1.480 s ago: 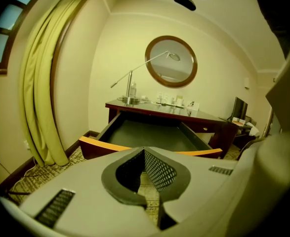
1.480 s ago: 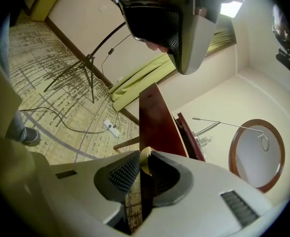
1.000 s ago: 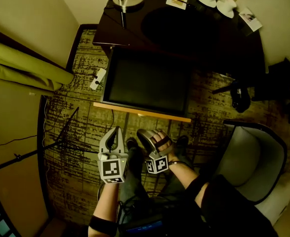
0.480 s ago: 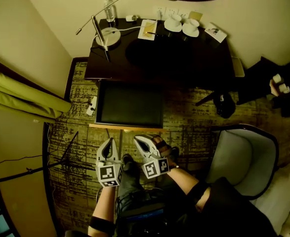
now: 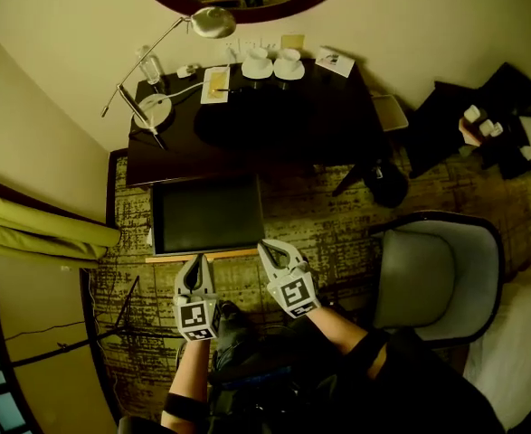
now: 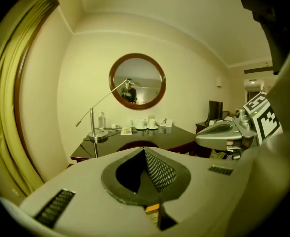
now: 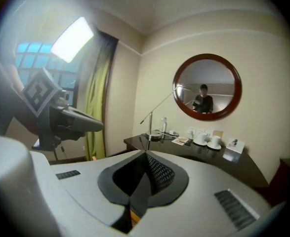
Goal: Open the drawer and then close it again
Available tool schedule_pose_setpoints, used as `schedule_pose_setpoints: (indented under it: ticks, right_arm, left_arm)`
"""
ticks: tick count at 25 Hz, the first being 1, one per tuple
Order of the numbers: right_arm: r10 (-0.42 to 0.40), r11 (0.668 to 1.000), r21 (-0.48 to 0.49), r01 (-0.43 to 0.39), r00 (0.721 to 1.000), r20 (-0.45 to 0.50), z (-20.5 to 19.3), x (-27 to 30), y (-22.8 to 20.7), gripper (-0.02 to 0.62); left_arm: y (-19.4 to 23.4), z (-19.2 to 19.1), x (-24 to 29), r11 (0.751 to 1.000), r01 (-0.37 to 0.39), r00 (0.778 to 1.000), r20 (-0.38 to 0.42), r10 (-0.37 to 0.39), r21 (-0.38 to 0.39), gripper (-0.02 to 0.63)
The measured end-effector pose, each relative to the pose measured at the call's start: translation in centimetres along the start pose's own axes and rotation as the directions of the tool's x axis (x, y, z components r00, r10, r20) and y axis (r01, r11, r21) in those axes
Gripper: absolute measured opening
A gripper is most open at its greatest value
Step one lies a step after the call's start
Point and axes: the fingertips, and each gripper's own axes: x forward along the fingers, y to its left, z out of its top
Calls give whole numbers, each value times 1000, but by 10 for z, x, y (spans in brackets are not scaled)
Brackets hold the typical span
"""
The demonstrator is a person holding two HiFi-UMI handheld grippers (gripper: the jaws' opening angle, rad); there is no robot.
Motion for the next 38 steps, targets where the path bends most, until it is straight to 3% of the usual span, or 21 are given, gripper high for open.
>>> schedule_pose_setpoints:
  ticks: [4,9,16,19,21,25,30,32,34,38]
  right_arm:
    - [-108,985,135,105,994,14,2,-24,-63,6]
    - [-211,955,216,203,977,15,-6,-49,-111,6]
    - [-253,915,324,240,967,-3,-25,-62,-129,8]
    - [-255,872,433,229,967,4,-33,-63,-136,8]
    - [-268,797,565,212,963,17,-42,-63,-147,11]
    - [-347,534,831,158,937,45,-69,-67,-180,29]
    - [-424,286,953,100,905,32,-117,-60,-222,75]
    - [-449,206,975,78,893,24,-141,-50,-240,102]
    - [-467,147,987,62,884,14,-167,-37,-258,139]
    - [-506,25,999,27,862,-10,-222,-6,-288,144]
  left_arm:
    - [-29,19,20,998,56,998,28,-57,20,2]
    - [-63,32,35,992,113,993,21,-114,55,2]
    - [-95,40,45,980,179,983,24,-182,88,2]
    - [-106,39,52,972,210,977,11,-212,104,2]
    - [-115,42,60,971,219,975,3,-221,93,2]
    - [-133,33,76,957,261,965,-14,-262,126,2]
    - [-165,29,106,956,278,960,-45,-275,97,2]
    - [-177,26,122,956,279,960,-48,-275,89,2]
    - [-188,19,140,957,278,960,-52,-274,88,2]
    - [-209,-4,179,948,290,957,-69,-283,128,2]
